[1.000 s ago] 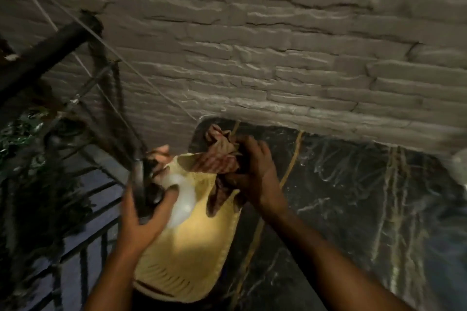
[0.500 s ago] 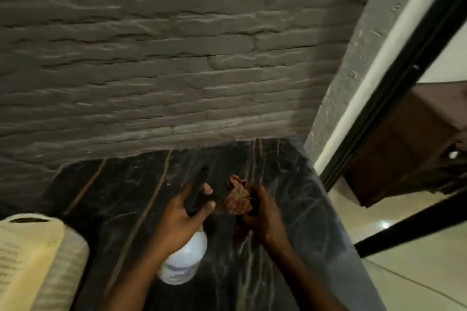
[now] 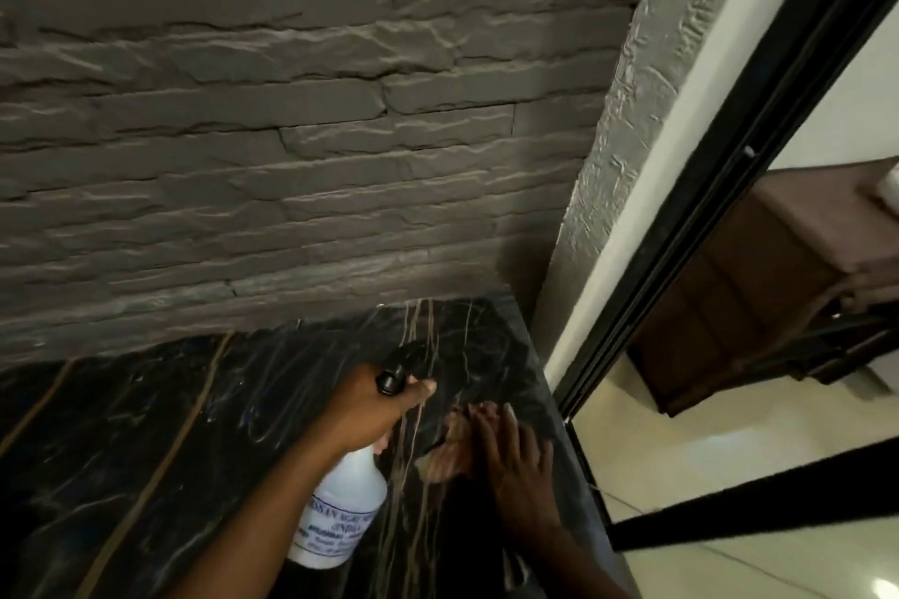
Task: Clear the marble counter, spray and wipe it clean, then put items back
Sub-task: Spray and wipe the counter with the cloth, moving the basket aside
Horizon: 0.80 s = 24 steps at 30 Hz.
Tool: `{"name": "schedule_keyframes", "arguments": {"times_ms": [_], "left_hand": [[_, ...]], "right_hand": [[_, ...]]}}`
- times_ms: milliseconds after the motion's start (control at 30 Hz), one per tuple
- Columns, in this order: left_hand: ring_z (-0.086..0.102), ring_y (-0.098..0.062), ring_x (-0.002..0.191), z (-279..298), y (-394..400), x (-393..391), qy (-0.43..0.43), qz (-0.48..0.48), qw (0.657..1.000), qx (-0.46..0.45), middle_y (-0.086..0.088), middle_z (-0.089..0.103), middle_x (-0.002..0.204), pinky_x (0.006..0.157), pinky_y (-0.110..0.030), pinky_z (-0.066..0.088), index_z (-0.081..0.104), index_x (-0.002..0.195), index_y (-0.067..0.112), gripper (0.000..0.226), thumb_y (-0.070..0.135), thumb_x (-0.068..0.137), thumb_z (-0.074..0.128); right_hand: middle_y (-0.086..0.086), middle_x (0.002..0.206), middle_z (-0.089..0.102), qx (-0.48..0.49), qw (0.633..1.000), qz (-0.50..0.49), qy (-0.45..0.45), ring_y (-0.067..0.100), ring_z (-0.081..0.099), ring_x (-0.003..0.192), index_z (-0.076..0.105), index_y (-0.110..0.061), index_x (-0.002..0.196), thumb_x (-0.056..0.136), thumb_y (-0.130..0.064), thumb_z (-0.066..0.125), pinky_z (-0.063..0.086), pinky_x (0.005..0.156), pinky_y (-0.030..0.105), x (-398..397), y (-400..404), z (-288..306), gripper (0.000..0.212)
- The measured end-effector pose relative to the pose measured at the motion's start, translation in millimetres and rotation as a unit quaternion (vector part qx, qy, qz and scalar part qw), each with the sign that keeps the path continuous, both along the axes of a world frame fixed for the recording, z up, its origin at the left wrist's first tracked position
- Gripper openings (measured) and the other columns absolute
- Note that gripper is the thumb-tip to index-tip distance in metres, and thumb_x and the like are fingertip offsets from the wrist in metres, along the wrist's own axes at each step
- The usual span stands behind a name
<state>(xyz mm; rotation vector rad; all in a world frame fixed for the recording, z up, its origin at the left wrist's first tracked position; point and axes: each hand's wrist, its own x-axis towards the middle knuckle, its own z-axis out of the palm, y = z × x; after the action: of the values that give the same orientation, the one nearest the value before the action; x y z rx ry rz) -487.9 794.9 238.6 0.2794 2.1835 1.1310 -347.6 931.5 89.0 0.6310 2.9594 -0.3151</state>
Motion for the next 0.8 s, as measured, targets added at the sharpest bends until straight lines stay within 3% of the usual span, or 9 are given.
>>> {"name": "schedule_keyframes", "arguments": {"times_ms": [67, 167, 300, 433, 500, 600, 667, 733, 800], "left_hand": [[0.047, -0.010, 0.032, -7, 17, -24, -0.002, -0.012, 1.000, -0.004, -0.002, 0.060, 0.046, 0.045, -0.022, 0.042, 0.064, 0.073, 0.014, 0.029, 0.041, 0.084, 0.069], [0.054, -0.014, 0.042, -20, 35, -52, -0.004, -0.035, 0.998, -0.045, -0.015, 0.073, 0.082, 0.051, -0.026, 0.047, 0.066, 0.091, 0.014, 0.038, 0.051, 0.082, 0.066], [0.050, -0.012, 0.041, -38, 53, -71, 0.042, -0.045, 0.994, -0.091, -0.006, 0.060, 0.060, 0.050, -0.024, 0.042, 0.065, 0.098, 0.008, 0.025, 0.032, 0.089, 0.064], [0.050, -0.002, 0.038, -44, 66, -88, 0.005, -0.096, 0.991, -0.096, -0.007, 0.070, 0.081, 0.040, -0.017, 0.042, 0.061, 0.097, 0.018, 0.014, 0.032, 0.091, 0.062], [0.050, -0.002, 0.037, -45, 72, -94, 0.019, -0.115, 0.988, -0.105, -0.005, 0.067, 0.076, 0.038, -0.016, 0.042, 0.060, 0.095, 0.023, 0.011, 0.033, 0.091, 0.062], [0.050, -0.004, 0.038, -48, 82, -103, 0.069, -0.113, 0.984, -0.117, 0.001, 0.060, 0.062, 0.038, -0.017, 0.042, 0.065, 0.099, 0.017, 0.017, 0.032, 0.091, 0.062], [0.053, -0.002, 0.038, -48, 88, -109, 0.051, -0.159, 0.977, -0.133, 0.000, 0.068, 0.072, 0.039, -0.016, 0.043, 0.063, 0.100, 0.026, 0.016, 0.038, 0.091, 0.061], [0.062, -0.005, 0.050, -50, 93, -114, 0.035, -0.183, 0.972, -0.140, -0.001, 0.073, 0.082, 0.044, -0.018, 0.047, 0.065, 0.102, 0.029, 0.022, 0.046, 0.088, 0.061], [0.068, -0.012, 0.067, -57, 99, -121, 0.055, -0.149, 0.977, -0.140, 0.001, 0.073, 0.083, 0.052, -0.023, 0.052, 0.068, 0.101, 0.029, 0.024, 0.047, 0.086, 0.064]], "right_hand": [[0.015, 0.148, 0.036, 0.022, 0.999, 0.024, 0.022, 0.036, 0.038, 0.131, 0.040, -0.019, 0.140, 0.062, -0.052, 0.077, 0.012, 0.109, 0.053, -2, 0, -11, 0.093], [0.005, 0.153, 0.028, 0.020, 0.991, 0.085, 0.098, 0.028, 0.017, 0.142, 0.029, -0.016, 0.146, 0.081, -0.046, 0.061, 0.016, 0.107, 0.048, 0, 8, -25, 0.079], [-0.008, 0.153, 0.028, -0.011, 0.987, 0.097, 0.128, 0.017, 0.015, 0.143, 0.027, -0.024, 0.147, 0.090, -0.038, 0.041, 0.014, 0.112, 0.039, -9, 21, -37, 0.061], [-0.012, 0.154, 0.021, -0.014, 0.989, 0.090, 0.116, 0.018, 0.016, 0.142, 0.019, -0.037, 0.148, 0.090, -0.046, 0.052, 0.014, 0.113, 0.041, -28, 33, -43, 0.067], [-0.007, 0.153, 0.022, -0.010, 0.988, 0.090, 0.124, 0.022, 0.016, 0.141, 0.016, -0.040, 0.147, 0.089, -0.051, 0.049, 0.015, 0.112, 0.045, -46, 46, -43, 0.068], [0.000, 0.152, 0.027, -0.049, 0.980, 0.047, 0.187, 0.029, 0.021, 0.139, 0.027, -0.038, 0.144, 0.096, -0.045, 0.031, 0.020, 0.106, 0.050, -84, 60, -49, 0.049], [0.004, 0.148, 0.034, -0.062, 0.977, -0.023, 0.201, 0.032, 0.024, 0.137, 0.036, -0.034, 0.139, 0.094, -0.044, 0.033, 0.024, 0.107, 0.053, -117, 67, -47, 0.046], [0.005, 0.147, 0.039, -0.062, 0.976, -0.057, 0.201, 0.033, 0.021, 0.137, 0.040, -0.033, 0.137, 0.090, -0.039, 0.038, 0.023, 0.108, 0.057, -140, 60, -48, 0.048], [0.003, 0.149, 0.038, -0.048, 0.981, 0.034, 0.187, 0.033, 0.018, 0.141, 0.038, -0.034, 0.140, 0.093, -0.038, 0.040, 0.020, 0.108, 0.058, -135, 41, -58, 0.047]]}}
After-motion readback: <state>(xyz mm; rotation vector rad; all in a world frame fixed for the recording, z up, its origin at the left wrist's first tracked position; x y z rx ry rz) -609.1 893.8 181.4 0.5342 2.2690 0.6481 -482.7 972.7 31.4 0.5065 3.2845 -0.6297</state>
